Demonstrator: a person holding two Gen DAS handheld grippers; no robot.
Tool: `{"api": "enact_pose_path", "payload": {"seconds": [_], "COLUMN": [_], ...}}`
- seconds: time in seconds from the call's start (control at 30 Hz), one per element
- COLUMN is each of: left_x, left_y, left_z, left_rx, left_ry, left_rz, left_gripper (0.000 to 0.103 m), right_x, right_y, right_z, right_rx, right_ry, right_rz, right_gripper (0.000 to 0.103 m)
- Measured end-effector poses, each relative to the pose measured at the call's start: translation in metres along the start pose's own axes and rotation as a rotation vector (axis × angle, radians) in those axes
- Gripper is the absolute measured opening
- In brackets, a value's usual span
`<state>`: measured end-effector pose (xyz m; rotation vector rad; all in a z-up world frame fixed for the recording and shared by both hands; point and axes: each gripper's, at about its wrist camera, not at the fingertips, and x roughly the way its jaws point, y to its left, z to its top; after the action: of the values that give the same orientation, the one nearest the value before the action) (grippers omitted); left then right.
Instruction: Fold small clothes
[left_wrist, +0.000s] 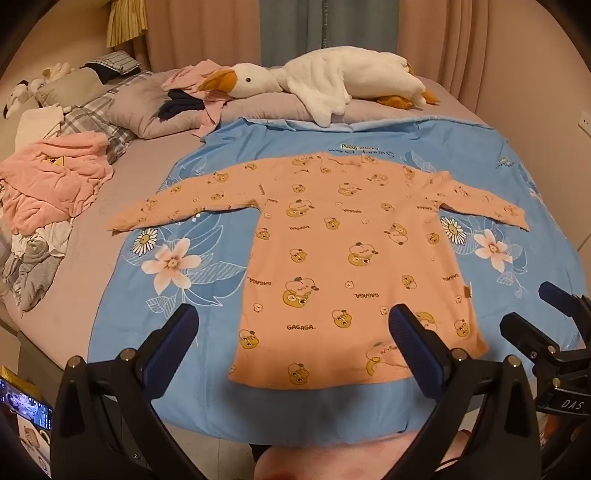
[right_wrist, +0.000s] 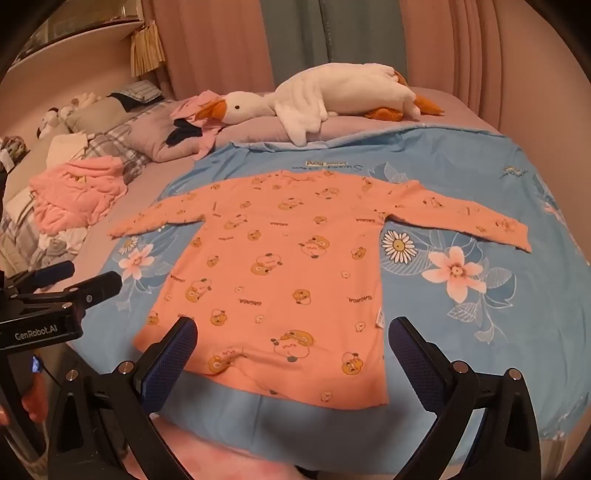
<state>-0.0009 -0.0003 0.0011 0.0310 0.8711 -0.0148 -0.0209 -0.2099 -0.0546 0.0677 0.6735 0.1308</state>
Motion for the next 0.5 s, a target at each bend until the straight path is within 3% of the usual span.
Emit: {"api": "enact_pose_path", "payload": {"seconds": [0.5], "left_x": [0.000], "left_y": [0.002], "left_z": [0.004], "left_rx": [-0.012], "left_ry": [-0.022], "left_rz": [-0.006], "left_gripper": [0.103], "right_x": [0.009], "right_y": [-0.004], "right_z": [0.005], "right_rx": [-0.002], "right_ry": [-0.003], "right_rz": [0.012], "right_gripper": [0.102]}}
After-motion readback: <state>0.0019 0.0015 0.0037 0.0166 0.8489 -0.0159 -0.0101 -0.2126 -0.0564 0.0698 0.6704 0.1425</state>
